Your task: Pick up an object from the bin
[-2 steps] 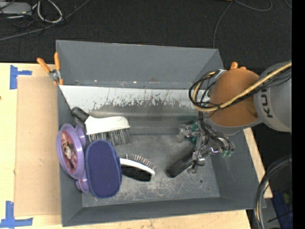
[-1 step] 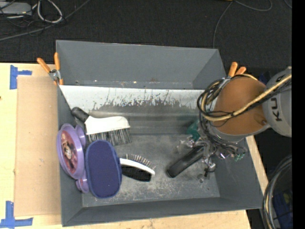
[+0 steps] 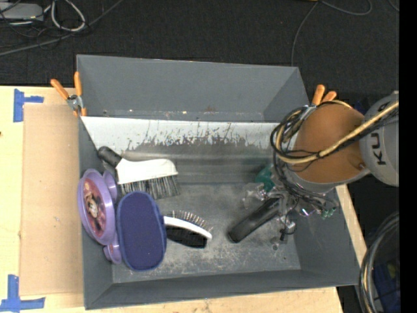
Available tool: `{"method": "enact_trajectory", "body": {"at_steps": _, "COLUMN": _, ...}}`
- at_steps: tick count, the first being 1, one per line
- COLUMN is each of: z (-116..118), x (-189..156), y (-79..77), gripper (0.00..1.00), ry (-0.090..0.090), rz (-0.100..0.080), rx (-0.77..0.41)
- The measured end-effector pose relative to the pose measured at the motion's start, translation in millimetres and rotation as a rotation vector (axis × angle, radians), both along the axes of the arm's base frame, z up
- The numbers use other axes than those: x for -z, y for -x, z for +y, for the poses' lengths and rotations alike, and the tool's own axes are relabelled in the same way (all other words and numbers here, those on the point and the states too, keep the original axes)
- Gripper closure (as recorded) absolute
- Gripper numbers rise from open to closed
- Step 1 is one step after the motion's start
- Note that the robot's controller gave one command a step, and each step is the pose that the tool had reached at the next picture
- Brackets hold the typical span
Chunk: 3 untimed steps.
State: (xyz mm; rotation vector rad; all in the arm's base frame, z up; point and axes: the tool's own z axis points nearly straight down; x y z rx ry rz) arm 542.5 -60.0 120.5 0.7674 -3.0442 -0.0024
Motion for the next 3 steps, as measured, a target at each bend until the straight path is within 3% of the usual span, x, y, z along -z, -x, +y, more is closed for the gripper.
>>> {"method": "enact_trajectory", "body": {"at_steps": 1, "z": -22.7, "x": 49.8, "y": -7.4, "gripper": 0.00, "ry": 0.000, "rz": 0.002, "rx": -0.164}}
{"method": "enact_trajectory", "body": {"at_steps": 2, "z": -21.4, "x": 50.7, "y": -15.0, "gripper": 1.00, "ry": -0.001, "rz": -0.004, "rx": -0.100}}
{"method": "enact_trajectory", "body": {"at_steps": 3, "z": -21.4, "x": 50.6, "y": -15.0, "gripper": 1.00, "ry": -0.001, "rz": -0.004, "rx": -0.099}}
